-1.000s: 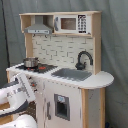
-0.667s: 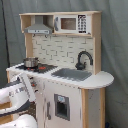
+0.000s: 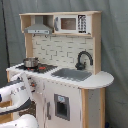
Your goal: Play with the kitchen
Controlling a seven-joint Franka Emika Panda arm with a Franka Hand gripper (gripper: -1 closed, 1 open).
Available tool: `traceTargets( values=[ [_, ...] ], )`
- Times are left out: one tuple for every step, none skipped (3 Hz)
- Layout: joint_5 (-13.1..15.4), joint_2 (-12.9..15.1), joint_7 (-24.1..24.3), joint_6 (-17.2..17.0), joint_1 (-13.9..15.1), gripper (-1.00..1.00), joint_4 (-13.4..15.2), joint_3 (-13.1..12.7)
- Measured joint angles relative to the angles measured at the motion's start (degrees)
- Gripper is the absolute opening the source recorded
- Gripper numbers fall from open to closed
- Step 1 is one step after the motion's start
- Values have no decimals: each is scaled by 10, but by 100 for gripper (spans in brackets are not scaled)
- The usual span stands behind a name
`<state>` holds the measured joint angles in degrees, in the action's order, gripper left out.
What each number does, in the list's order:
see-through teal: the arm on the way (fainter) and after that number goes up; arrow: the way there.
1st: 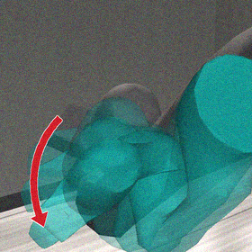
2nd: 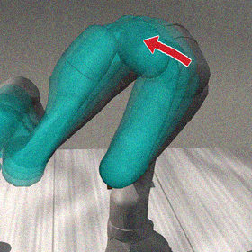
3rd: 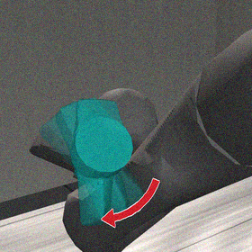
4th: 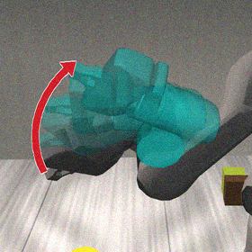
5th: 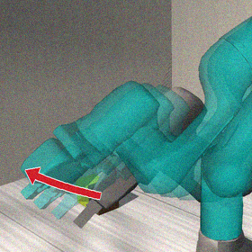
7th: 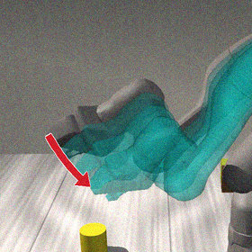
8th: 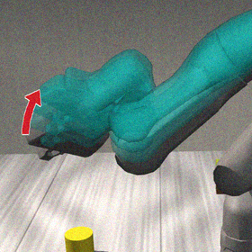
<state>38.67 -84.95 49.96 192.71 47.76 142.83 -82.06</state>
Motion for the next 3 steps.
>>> traceTargets(
  values=[
    [0, -1, 1, 2, -5, 100, 25, 6],
    [0, -1, 1, 2, -4, -100, 24, 7],
    [1, -2, -58, 1, -4, -100, 21, 11]
  ],
)
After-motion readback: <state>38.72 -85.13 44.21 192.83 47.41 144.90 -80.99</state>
